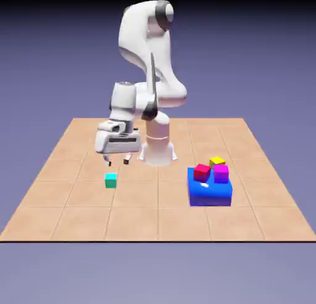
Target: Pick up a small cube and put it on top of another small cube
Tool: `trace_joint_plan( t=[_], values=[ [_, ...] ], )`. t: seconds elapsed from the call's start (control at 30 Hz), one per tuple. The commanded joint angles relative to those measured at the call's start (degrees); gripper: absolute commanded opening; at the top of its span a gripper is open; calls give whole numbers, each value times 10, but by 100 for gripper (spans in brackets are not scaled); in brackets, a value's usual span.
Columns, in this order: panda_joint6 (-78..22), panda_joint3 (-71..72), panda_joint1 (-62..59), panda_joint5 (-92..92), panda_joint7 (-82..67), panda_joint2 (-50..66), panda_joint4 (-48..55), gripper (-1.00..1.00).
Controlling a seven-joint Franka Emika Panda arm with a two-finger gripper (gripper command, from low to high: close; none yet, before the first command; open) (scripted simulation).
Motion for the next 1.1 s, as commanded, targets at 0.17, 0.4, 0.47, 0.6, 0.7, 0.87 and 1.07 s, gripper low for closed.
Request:
trace_joint_plan(
  t=[0.17,0.4,0.47,0.6,0.7,0.87,1.07],
  values=[
    [-11,-94,-4,-103,-150,43,-20,0],
    [-22,-190,-8,-209,-303,87,-42,0],
    [-3,-184,-9,-202,-303,108,-39,0],
    [69,-161,-16,-176,-304,191,-26,0],
    [124,-144,-21,-156,-304,253,-17,0],
    [215,-116,-29,-122,-305,357,-2,0],
    [213,-116,-29,-123,-305,355,-2,-100]
  ],
)
